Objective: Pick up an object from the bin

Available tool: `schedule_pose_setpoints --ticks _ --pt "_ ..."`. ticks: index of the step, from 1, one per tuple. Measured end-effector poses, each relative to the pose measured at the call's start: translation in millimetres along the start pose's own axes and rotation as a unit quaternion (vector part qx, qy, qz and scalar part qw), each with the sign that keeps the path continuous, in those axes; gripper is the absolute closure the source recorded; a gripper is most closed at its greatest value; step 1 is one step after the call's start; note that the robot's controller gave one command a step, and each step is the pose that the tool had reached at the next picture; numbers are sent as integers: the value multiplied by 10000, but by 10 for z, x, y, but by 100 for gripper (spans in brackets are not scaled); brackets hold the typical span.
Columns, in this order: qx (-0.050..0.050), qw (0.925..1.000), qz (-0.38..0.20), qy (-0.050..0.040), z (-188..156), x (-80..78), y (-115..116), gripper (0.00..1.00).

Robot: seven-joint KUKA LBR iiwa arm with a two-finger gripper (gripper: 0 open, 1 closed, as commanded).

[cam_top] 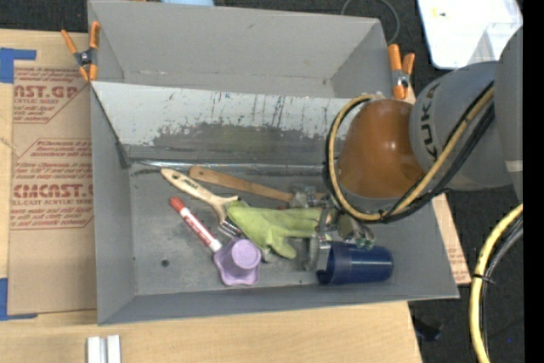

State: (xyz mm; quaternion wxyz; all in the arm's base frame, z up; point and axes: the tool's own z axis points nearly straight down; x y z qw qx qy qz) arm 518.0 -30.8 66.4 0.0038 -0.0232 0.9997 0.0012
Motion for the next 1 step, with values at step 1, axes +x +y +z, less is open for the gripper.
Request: schedule_pose_setpoints --ticks 1 --pt "0 9904 1382 -23 -431 -280 268 0"
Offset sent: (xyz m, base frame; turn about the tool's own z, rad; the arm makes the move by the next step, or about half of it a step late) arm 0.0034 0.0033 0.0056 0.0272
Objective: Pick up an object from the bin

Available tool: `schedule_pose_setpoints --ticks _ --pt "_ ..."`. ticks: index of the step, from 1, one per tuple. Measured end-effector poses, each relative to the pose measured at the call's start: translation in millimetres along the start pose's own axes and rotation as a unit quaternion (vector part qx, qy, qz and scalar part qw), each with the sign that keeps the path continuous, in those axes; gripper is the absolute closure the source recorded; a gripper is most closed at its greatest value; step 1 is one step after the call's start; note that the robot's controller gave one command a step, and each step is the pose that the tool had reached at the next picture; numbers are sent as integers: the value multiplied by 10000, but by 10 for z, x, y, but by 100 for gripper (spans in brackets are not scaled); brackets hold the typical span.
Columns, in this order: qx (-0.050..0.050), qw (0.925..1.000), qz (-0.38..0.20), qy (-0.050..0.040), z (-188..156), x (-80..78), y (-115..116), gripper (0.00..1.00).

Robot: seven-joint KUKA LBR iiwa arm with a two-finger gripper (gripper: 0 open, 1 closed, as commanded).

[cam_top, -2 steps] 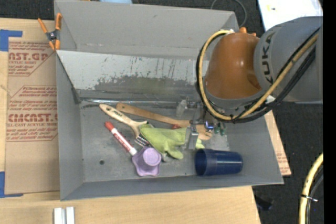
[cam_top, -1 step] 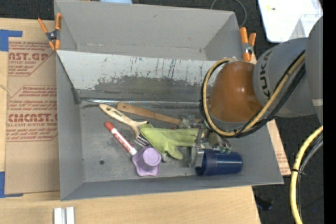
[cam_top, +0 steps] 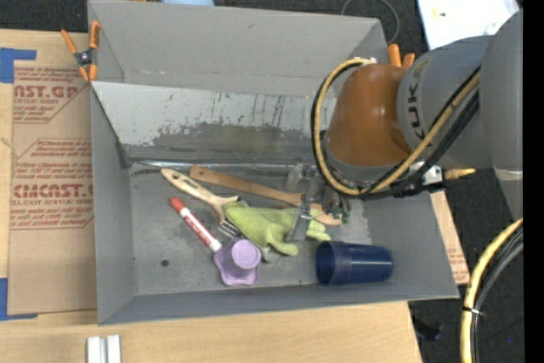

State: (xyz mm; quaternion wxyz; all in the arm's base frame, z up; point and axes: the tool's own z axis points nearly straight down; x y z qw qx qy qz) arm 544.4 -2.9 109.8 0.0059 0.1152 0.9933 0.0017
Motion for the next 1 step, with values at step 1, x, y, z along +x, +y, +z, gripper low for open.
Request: schedule_pose_setpoints --ticks 1 --pt "-3 9921 -1254 16 389 175 -293 0"
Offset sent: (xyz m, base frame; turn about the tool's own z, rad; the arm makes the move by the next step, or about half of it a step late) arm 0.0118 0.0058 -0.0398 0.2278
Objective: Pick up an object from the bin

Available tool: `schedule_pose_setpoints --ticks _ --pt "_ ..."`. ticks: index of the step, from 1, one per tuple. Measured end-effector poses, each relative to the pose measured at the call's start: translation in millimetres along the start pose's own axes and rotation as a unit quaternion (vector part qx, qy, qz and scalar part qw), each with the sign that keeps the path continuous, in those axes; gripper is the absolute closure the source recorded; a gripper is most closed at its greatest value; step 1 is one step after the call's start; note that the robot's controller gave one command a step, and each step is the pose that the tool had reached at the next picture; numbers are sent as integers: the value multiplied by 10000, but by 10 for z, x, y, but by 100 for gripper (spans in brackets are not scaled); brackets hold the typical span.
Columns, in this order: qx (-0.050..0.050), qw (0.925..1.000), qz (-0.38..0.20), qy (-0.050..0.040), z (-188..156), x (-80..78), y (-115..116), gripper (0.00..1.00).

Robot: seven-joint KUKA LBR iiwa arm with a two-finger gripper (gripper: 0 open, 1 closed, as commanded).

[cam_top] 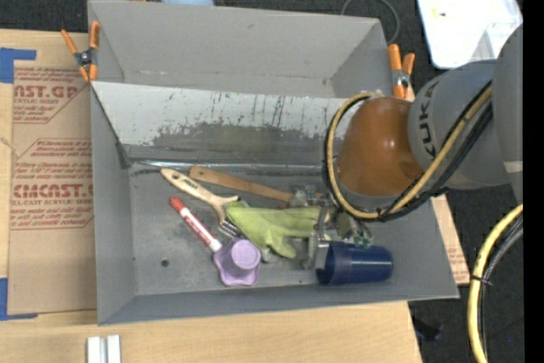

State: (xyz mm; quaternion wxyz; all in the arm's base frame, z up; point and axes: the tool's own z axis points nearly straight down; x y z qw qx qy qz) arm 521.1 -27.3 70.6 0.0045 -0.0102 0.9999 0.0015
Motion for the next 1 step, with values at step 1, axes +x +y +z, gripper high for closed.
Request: schedule_pose_setpoints --ticks 1 --pt "-8 9716 2366 -42 10 -361 301 100"
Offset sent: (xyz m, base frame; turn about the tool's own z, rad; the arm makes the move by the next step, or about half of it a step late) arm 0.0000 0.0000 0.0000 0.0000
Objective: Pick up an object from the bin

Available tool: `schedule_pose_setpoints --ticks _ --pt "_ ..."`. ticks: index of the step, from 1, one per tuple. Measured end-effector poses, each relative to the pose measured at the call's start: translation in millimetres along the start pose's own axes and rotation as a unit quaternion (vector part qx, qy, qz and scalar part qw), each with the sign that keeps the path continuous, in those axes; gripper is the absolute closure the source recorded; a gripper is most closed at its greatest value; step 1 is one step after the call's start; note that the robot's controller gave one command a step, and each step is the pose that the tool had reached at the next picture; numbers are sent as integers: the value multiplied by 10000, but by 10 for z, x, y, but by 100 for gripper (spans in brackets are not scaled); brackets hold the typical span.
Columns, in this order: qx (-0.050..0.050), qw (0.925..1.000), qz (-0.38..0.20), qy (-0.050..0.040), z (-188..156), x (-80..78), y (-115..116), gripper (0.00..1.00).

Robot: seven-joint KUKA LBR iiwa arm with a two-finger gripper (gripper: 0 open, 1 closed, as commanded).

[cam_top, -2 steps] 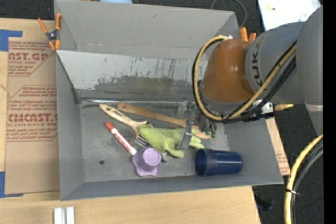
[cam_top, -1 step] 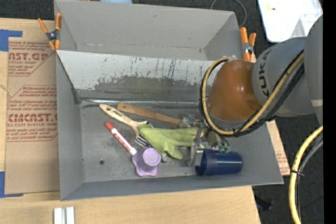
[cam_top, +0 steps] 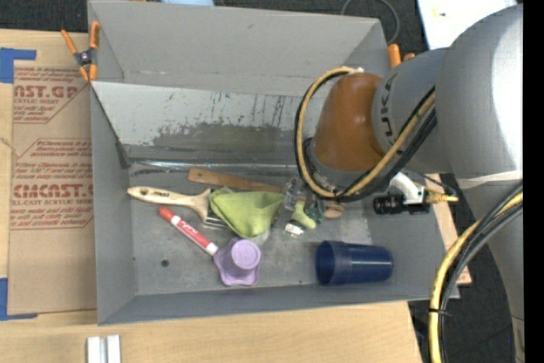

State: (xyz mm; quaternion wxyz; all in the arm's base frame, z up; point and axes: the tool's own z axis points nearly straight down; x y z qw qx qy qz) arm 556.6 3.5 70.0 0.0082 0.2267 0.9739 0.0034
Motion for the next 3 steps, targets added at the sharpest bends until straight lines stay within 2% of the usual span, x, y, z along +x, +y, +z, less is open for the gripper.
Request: schedule_pose_setpoints --ticks 2,3 --pt "9 10000 -5 21 -109 14 -7 100" --pt "14 10000 -5 33 -491 16 -4 100"
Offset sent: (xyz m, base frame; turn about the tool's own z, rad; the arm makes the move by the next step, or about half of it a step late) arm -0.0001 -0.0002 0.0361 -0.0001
